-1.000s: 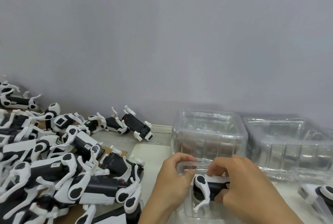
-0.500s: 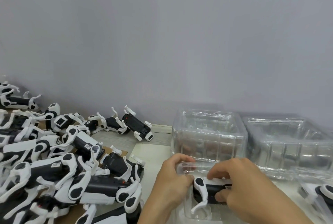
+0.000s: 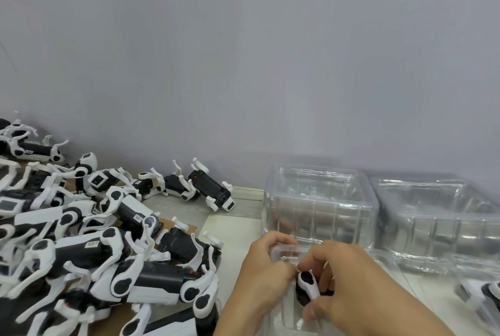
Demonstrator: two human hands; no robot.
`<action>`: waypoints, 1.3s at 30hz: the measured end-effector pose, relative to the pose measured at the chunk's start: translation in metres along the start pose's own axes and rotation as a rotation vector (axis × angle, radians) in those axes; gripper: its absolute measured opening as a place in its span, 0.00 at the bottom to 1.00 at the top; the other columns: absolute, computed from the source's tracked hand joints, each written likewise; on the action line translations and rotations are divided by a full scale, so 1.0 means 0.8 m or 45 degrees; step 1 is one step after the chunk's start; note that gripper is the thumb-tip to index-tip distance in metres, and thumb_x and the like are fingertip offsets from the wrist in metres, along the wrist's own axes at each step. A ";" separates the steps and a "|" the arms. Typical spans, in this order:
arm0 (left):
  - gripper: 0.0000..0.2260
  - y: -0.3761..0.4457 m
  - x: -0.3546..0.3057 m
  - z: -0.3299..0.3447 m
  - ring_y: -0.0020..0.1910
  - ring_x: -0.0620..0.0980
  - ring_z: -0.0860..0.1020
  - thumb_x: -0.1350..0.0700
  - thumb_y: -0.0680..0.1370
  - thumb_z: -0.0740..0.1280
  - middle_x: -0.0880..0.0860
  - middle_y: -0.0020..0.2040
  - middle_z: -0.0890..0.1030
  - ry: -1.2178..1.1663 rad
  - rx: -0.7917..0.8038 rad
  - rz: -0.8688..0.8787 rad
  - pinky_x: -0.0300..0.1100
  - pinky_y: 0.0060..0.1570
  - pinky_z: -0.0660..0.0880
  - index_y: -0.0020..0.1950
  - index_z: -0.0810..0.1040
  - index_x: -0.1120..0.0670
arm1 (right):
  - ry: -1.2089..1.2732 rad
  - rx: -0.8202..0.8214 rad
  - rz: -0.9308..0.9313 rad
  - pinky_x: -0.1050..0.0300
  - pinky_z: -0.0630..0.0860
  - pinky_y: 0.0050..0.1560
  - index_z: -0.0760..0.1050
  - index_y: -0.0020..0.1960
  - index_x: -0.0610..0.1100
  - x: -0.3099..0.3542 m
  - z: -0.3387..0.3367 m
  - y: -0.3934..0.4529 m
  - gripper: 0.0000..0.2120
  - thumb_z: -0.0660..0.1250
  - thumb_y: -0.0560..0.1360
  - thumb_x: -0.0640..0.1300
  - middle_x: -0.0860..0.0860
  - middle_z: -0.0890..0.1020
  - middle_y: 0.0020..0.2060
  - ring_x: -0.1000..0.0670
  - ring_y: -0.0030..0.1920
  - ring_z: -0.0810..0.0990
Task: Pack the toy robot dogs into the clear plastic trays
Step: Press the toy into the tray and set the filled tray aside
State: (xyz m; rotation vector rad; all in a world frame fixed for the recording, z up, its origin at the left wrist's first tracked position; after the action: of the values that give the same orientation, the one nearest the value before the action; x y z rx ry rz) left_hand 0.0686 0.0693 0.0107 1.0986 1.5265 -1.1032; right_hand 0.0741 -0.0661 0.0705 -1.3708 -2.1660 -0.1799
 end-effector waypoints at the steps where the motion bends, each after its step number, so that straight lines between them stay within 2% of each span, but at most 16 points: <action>1: 0.17 0.000 0.000 0.000 0.44 0.39 0.82 0.69 0.70 0.66 0.45 0.49 0.84 0.002 0.003 0.006 0.32 0.40 0.75 0.49 0.81 0.48 | 0.011 -0.006 0.011 0.69 0.74 0.39 0.73 0.42 0.59 0.000 0.001 0.002 0.20 0.83 0.62 0.47 0.58 0.77 0.40 0.60 0.38 0.78; 4: 0.16 -0.002 -0.001 0.001 0.44 0.36 0.81 0.66 0.69 0.66 0.44 0.49 0.84 -0.002 -0.013 0.024 0.28 0.39 0.74 0.49 0.81 0.48 | 0.063 -0.046 0.030 0.67 0.75 0.39 0.75 0.44 0.56 -0.001 0.005 0.005 0.20 0.83 0.61 0.42 0.58 0.75 0.39 0.59 0.37 0.76; 8: 0.17 -0.001 -0.002 0.001 0.45 0.38 0.82 0.66 0.68 0.66 0.45 0.49 0.84 -0.004 0.007 0.034 0.32 0.44 0.77 0.49 0.82 0.48 | 0.126 -0.076 -0.001 0.68 0.73 0.35 0.77 0.43 0.55 -0.004 0.006 0.002 0.20 0.83 0.60 0.41 0.57 0.77 0.37 0.60 0.33 0.77; 11: 0.17 0.000 -0.002 0.002 0.45 0.42 0.82 0.59 0.61 0.66 0.45 0.46 0.85 -0.012 0.018 0.037 0.35 0.43 0.76 0.48 0.81 0.48 | 0.156 -0.048 -0.055 0.69 0.74 0.40 0.78 0.44 0.59 -0.007 0.000 -0.005 0.18 0.83 0.61 0.49 0.58 0.79 0.41 0.65 0.39 0.78; 13: 0.18 0.002 0.000 0.002 0.48 0.46 0.82 0.58 0.60 0.66 0.47 0.47 0.85 -0.010 0.016 0.041 0.40 0.46 0.77 0.48 0.82 0.48 | 0.134 -0.024 -0.084 0.68 0.75 0.46 0.78 0.45 0.65 -0.011 -0.007 -0.010 0.17 0.82 0.62 0.55 0.60 0.78 0.46 0.65 0.46 0.77; 15: 0.17 0.003 0.001 0.001 0.50 0.50 0.81 0.58 0.61 0.67 0.47 0.48 0.85 -0.006 0.002 0.043 0.46 0.51 0.77 0.48 0.82 0.48 | 0.089 -0.061 -0.062 0.69 0.72 0.49 0.77 0.46 0.68 -0.019 -0.016 -0.016 0.16 0.80 0.64 0.57 0.62 0.77 0.48 0.64 0.48 0.76; 18: 0.17 0.002 0.000 0.001 0.50 0.48 0.82 0.58 0.61 0.66 0.46 0.49 0.85 -0.003 -0.005 0.024 0.45 0.53 0.78 0.48 0.82 0.48 | -0.023 -0.118 0.009 0.69 0.70 0.45 0.75 0.48 0.66 -0.039 -0.031 -0.023 0.15 0.77 0.70 0.50 0.63 0.74 0.50 0.63 0.50 0.74; 21: 0.17 0.001 -0.001 0.001 0.49 0.48 0.82 0.58 0.61 0.66 0.44 0.48 0.85 0.003 0.009 0.008 0.44 0.52 0.78 0.49 0.82 0.49 | -0.142 -0.093 0.108 0.67 0.73 0.40 0.75 0.47 0.63 -0.057 -0.038 -0.028 0.15 0.71 0.74 0.42 0.61 0.73 0.50 0.60 0.48 0.76; 27: 0.15 -0.003 -0.004 0.000 0.50 0.47 0.82 0.58 0.62 0.67 0.44 0.48 0.85 0.013 0.011 -0.007 0.46 0.55 0.78 0.46 0.83 0.47 | -0.192 -0.144 0.170 0.68 0.71 0.35 0.78 0.42 0.60 -0.059 -0.038 -0.023 0.17 0.69 0.70 0.36 0.59 0.77 0.45 0.60 0.43 0.77; 31: 0.15 -0.003 -0.006 0.000 0.52 0.48 0.82 0.57 0.62 0.68 0.45 0.48 0.85 0.024 -0.014 -0.009 0.48 0.59 0.78 0.46 0.83 0.46 | -0.169 -0.269 0.227 0.69 0.70 0.31 0.79 0.39 0.57 -0.059 -0.038 -0.020 0.16 0.68 0.68 0.35 0.60 0.78 0.40 0.60 0.39 0.77; 36: 0.15 -0.004 -0.007 0.000 0.51 0.47 0.82 0.57 0.61 0.68 0.45 0.48 0.86 0.061 -0.031 -0.002 0.44 0.54 0.77 0.47 0.83 0.48 | -0.150 -0.351 0.222 0.70 0.69 0.31 0.79 0.38 0.58 -0.057 -0.039 -0.021 0.16 0.67 0.67 0.35 0.60 0.79 0.38 0.60 0.38 0.77; 39: 0.13 -0.003 -0.006 -0.001 0.51 0.48 0.82 0.61 0.66 0.70 0.46 0.48 0.85 0.111 -0.049 0.035 0.44 0.53 0.77 0.47 0.82 0.47 | -0.123 -0.325 0.151 0.68 0.72 0.37 0.78 0.43 0.60 -0.055 -0.039 -0.025 0.16 0.67 0.70 0.37 0.61 0.77 0.43 0.60 0.42 0.76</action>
State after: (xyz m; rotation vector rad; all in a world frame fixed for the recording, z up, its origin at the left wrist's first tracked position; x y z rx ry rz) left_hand 0.0671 0.0693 0.0159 1.1508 1.5894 -1.0151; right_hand 0.0828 -0.1226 0.0766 -1.6770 -2.1897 -0.3617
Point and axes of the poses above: each hand's wrist, its own y-axis towards the middle knuckle, its own z-axis out of the palm, x = y × z, the point moved 4 cm from there along y, towards the middle knuckle
